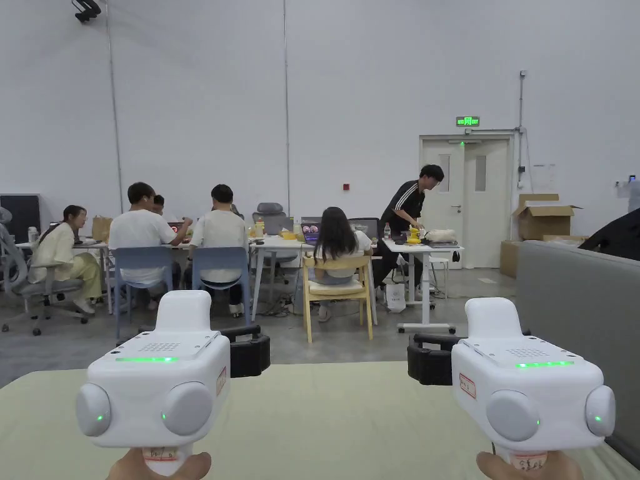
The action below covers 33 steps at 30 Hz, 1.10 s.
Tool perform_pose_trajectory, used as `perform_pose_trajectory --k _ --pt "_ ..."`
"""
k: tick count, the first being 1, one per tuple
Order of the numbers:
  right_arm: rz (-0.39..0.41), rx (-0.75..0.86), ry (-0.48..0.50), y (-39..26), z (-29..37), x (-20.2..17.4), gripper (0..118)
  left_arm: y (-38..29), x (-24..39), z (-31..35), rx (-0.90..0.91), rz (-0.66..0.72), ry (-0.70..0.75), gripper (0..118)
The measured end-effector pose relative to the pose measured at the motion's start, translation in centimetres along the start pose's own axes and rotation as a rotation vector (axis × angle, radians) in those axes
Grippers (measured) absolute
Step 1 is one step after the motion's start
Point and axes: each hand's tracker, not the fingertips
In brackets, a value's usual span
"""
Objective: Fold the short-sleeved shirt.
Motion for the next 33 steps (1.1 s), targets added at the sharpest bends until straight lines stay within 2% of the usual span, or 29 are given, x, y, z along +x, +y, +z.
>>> perform_pose_trajectory --k 27,30,33 --pt "-0.005 -0.010 0.009 -0.3 -1.3 0.8 118 -0.5 -0.3 0.0 -0.003 -0.017 0.008 118" --pt "-0.035 -0.018 0.042 -0.3 -1.4 1.0 118 -0.7 0.0 -0.1 0.001 -0.028 0.008 118" --pt "-0.030 -0.019 0.033 -0.4 -1.3 1.0 118 -0.7 0.0 -0.1 -0.001 -0.028 -0.002 118"
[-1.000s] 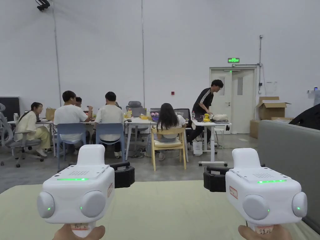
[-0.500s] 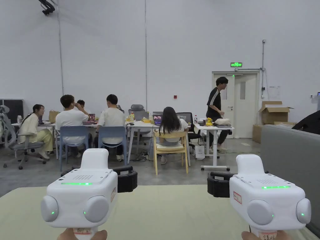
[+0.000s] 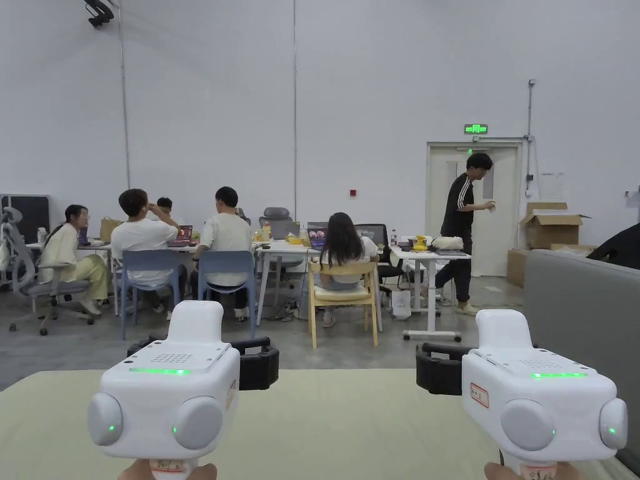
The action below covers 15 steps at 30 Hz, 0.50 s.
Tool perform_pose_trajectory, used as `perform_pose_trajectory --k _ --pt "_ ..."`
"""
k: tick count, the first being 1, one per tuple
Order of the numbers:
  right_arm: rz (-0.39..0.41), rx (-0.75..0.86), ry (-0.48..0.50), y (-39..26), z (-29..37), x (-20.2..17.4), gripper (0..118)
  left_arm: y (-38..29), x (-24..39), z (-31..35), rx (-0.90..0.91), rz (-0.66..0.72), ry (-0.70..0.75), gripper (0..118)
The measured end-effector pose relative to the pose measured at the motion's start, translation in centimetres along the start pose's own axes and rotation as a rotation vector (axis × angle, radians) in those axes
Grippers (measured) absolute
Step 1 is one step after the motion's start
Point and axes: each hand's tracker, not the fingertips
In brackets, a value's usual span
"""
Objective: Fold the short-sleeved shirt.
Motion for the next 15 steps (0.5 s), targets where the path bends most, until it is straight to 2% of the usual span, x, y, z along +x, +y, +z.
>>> perform_pose_trajectory --k 12,15 --pt "-0.001 0.003 0.023 -0.2 0.2 0.3 118 0.7 -0.2 -0.3 0.022 0.010 -0.003 118" --pt "-0.001 0.005 0.002 -0.3 0.1 0.3 118 1.0 -0.3 -0.2 0.026 0.036 -0.008 118"
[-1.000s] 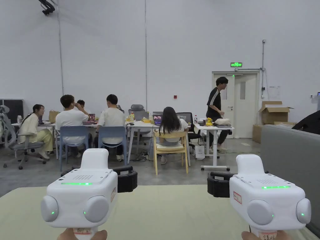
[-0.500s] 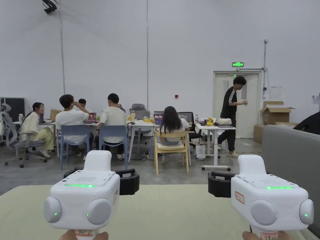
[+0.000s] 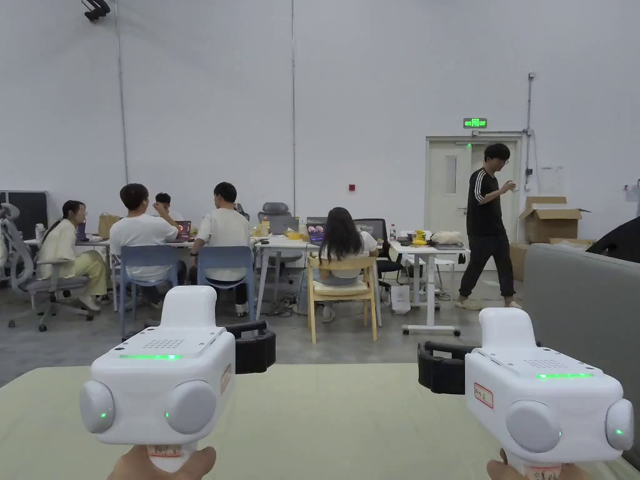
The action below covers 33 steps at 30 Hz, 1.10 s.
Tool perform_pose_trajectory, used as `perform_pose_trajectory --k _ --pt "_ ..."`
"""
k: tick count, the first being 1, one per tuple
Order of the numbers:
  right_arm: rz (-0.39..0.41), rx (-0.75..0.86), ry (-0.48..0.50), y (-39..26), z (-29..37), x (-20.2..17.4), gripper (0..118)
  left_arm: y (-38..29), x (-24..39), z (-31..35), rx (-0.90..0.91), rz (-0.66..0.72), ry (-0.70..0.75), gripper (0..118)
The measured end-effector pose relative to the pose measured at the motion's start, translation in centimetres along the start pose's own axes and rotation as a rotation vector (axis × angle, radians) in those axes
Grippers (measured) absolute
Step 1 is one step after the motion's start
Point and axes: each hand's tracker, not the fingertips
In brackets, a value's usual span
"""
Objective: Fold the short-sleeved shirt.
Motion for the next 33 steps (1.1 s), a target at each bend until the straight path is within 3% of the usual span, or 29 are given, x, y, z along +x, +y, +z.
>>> perform_pose_trajectory --k 8,10,11,12,13,14,16,17,21,25,29,33 --pt "-0.003 0.008 -0.011 -0.2 -0.1 0.2 118 -0.5 -0.1 -0.2 -0.020 -0.038 0.022 118" --pt "-0.001 0.021 -0.013 -0.6 0.3 0.2 118 -0.9 -0.1 0.3 0.003 -0.066 -0.028 118" --pt "0.009 0.033 -0.002 -0.9 0.5 0.2 99 -1.0 0.1 0.5 0.010 -0.091 -0.042 107" --pt "0.025 0.048 -0.015 -1.2 0.6 0.1 53 -1.0 0.4 0.6 0.019 -0.122 -0.024 70" --pt "0.045 0.032 -0.081 -1.5 0.5 -0.1 3 -1.1 0.7 0.3 0.014 -0.139 0.000 6" --pt "0.031 0.040 -0.185 -1.9 0.5 -0.3 3 -1.1 0.8 0.1 0.037 -0.101 0.060 0" --pt "-0.029 0.030 -0.044 -2.5 0.8 0.7 3 -1.2 0.3 0.0 -0.016 -0.037 -0.072 0" --pt "-0.042 0.015 -0.020 -2.7 0.8 0.9 3 -1.4 0.3 -0.2 -0.017 -0.040 -0.050 0" --pt "0.009 0.033 -0.023 -2.6 1.8 0.4 3 -2.1 0.3 0.0 -0.003 -0.077 0.005 0" --pt "-0.011 0.045 0.038 -1.9 1.6 -2.0 3 -2.6 -2.2 0.9 -0.029 -0.035 0.036 0" --pt "-0.007 0.052 0.168 -1.5 0.1 -8.2 3 -2.8 -7.9 3.7 -0.041 -0.039 0.168 0" --pt "-0.024 0.037 0.334 -1.8 -1.7 -17.2 3 -2.6 -15.4 8.4 -0.048 -0.031 0.340 0"
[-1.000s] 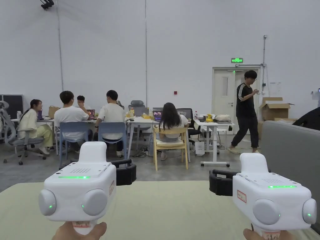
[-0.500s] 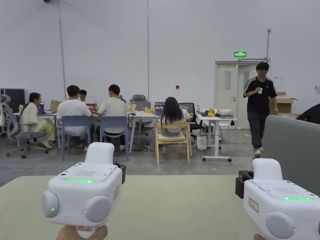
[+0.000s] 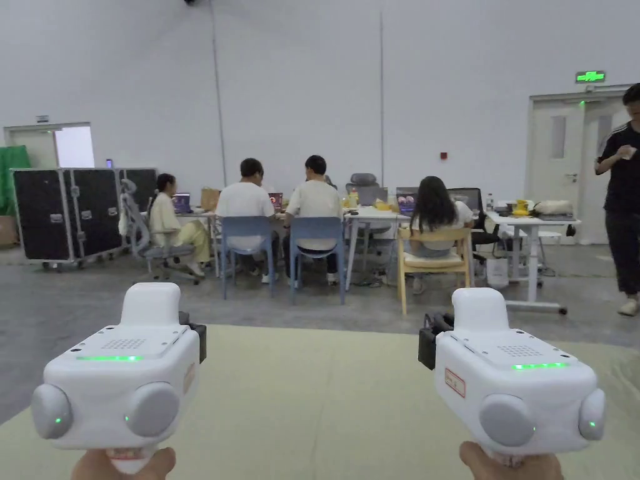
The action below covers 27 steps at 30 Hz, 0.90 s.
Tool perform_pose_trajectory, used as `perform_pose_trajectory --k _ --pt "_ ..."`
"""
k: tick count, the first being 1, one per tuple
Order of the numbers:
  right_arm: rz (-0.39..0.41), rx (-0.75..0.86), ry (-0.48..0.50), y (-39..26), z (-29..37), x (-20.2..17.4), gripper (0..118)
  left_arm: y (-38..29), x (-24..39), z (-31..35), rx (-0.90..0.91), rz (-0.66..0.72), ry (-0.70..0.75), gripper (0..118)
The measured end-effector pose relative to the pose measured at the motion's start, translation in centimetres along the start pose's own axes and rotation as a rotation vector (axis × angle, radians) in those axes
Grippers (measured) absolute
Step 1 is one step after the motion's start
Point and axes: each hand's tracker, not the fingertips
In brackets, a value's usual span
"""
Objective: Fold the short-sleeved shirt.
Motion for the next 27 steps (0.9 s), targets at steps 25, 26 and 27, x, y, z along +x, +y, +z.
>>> perform_pose_trajectory --k 25,26,27 --pt "0.093 -0.147 0.219 -5.9 -9.4 -11.6 3 -15.2 -11.0 -8.1 -0.396 0.024 0.060 102" --pt "0.107 -0.168 0.206 -6.7 -10.1 -10.9 3 -16.9 -10.3 -9.4 -0.428 0.012 0.055 102" --pt "0.117 -0.186 0.198 -7.5 -10.8 -10.2 3 -18.8 -9.8 -10.8 -0.477 0.022 0.042 102"
